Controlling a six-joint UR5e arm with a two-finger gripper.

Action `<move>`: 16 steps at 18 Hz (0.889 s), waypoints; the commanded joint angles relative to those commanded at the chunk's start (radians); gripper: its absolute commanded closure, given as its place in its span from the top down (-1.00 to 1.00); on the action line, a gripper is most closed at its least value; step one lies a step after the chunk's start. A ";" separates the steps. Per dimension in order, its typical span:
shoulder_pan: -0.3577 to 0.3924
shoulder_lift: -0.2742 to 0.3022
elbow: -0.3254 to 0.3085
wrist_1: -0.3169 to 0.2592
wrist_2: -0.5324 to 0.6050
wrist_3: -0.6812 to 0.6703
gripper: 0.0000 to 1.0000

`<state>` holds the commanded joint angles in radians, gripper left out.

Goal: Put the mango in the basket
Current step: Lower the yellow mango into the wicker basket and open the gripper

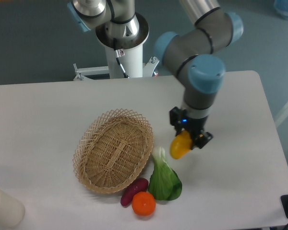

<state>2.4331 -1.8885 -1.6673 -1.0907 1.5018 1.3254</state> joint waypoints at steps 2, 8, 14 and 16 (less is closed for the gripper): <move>-0.035 0.031 -0.046 0.003 -0.003 -0.002 -0.26; -0.137 0.034 -0.069 0.006 0.000 -0.100 -0.24; -0.203 0.011 -0.092 0.034 0.051 -0.152 -0.17; -0.238 -0.010 -0.092 0.095 0.054 -0.207 -0.04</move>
<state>2.1953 -1.8990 -1.7595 -0.9959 1.5554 1.1186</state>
